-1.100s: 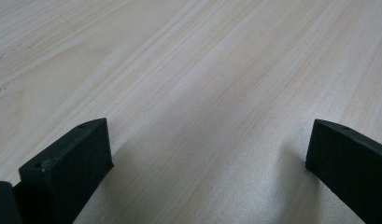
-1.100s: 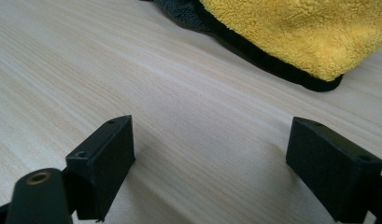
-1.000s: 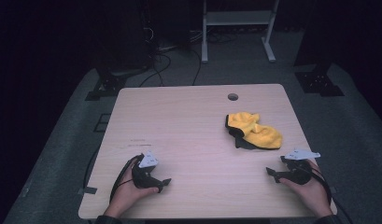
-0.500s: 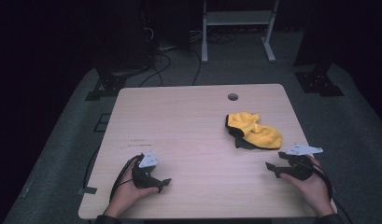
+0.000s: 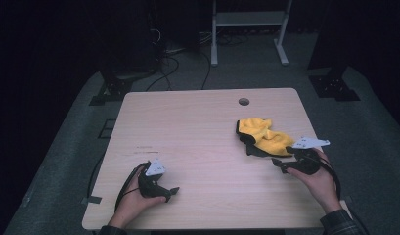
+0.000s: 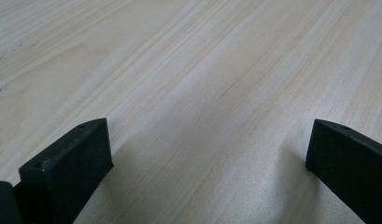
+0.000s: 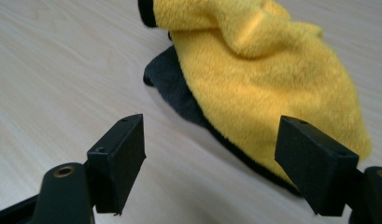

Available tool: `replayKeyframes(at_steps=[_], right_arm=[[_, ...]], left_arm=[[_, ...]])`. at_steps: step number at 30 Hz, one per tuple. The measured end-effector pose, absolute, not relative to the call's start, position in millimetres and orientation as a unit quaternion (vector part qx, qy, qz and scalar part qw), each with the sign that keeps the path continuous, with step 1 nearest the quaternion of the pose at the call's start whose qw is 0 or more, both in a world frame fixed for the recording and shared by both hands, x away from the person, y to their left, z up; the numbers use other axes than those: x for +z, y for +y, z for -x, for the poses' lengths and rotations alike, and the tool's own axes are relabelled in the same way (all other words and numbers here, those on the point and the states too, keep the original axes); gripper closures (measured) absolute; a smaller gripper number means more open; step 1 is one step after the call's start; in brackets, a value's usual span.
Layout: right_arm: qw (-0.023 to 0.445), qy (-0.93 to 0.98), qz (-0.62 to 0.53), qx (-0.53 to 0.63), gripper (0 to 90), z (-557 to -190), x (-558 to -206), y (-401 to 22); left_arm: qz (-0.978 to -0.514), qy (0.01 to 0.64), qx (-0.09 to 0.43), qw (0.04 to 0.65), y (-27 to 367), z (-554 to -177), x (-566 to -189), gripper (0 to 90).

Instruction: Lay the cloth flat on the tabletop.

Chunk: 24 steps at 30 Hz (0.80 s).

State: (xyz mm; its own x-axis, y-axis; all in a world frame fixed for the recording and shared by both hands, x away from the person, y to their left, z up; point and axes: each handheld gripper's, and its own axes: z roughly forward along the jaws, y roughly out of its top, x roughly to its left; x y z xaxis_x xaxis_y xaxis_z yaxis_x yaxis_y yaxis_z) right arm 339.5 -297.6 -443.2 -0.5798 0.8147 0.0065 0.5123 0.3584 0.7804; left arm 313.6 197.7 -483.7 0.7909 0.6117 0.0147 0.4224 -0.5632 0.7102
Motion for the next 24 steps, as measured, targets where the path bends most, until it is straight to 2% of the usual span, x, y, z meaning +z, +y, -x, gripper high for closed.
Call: replayKeyframes(at_steps=[5,14,16,17,24], right_arm=[[0.208,0.797,-0.41,0.392,22.4,-356.6,-434.1,-292.8],[0.201,0.789,-0.416,0.404,20.3,-389.2,-425.9,-288.5],[0.198,0.783,-0.417,0.417,21.7,-396.5,-427.8,-287.2],[0.19,0.79,-0.42,0.405,18.7,-405.0,-432.1,-284.1],[0.177,0.806,-0.418,0.379,14.7,-422.2,-448.6,-272.8]], left_arm=[[-0.874,0.296,0.131,0.362,197.7,-313.6,-483.7,0.0],[-0.874,0.296,0.131,0.362,197.7,-313.6,-483.8,0.0],[-0.874,0.296,0.131,0.362,197.7,-313.6,-483.8,0.0],[-0.874,0.296,0.131,0.362,197.7,-313.6,-483.8,0.0],[-0.874,0.296,0.131,0.362,197.7,-313.5,-483.7,0.0]])
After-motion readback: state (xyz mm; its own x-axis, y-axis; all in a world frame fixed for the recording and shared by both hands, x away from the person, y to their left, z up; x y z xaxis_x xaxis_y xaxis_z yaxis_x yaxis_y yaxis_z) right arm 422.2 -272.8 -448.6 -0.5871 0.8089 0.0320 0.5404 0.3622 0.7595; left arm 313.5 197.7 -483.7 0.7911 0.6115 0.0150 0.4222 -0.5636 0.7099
